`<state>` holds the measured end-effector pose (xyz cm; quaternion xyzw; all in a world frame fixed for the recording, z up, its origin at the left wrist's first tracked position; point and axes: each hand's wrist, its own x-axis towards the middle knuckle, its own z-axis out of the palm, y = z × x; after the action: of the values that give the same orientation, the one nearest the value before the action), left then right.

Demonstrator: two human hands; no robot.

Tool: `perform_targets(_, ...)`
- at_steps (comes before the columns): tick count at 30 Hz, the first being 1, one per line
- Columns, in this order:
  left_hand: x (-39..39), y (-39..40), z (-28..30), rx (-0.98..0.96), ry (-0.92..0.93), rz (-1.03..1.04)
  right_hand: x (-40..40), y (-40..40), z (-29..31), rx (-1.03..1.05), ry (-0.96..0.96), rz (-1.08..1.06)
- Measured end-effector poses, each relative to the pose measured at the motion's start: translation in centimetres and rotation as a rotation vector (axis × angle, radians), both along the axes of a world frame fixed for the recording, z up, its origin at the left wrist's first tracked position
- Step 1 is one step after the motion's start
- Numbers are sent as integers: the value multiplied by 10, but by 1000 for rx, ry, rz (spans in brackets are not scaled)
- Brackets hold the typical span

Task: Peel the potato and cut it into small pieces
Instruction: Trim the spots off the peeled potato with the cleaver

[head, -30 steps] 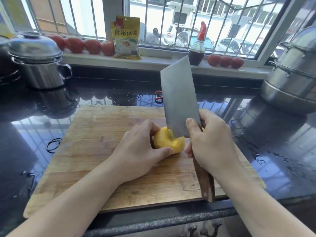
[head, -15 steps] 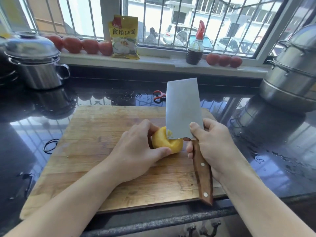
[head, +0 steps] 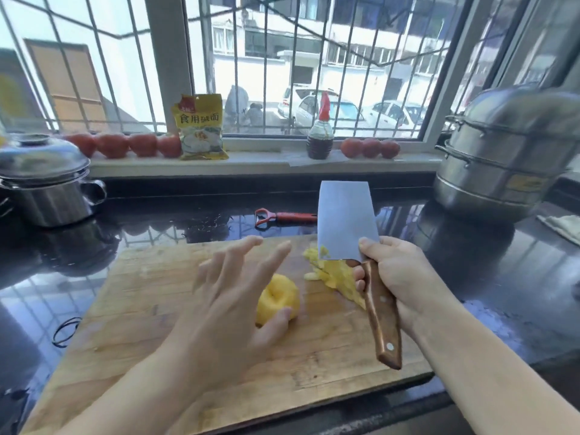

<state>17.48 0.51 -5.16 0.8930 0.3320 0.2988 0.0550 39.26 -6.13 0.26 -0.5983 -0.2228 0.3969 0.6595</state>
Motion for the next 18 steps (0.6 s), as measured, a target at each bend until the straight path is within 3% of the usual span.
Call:
perform_targets(3, 46, -15, 24, 178, 222, -39, 13, 0, 7, 5, -57, -56)
perform_targets(8, 113, -28, 32, -26, 390, 10, 27, -3, 15, 18, -57, -115)
perform_targets(14, 134, -20, 31, -163, 456, 132, 49, -21, 22, -29, -81, -154)
perform_targets(18, 137, -12, 30, -253, 505, 93, 66, -31, 30, -38, -158, -177)
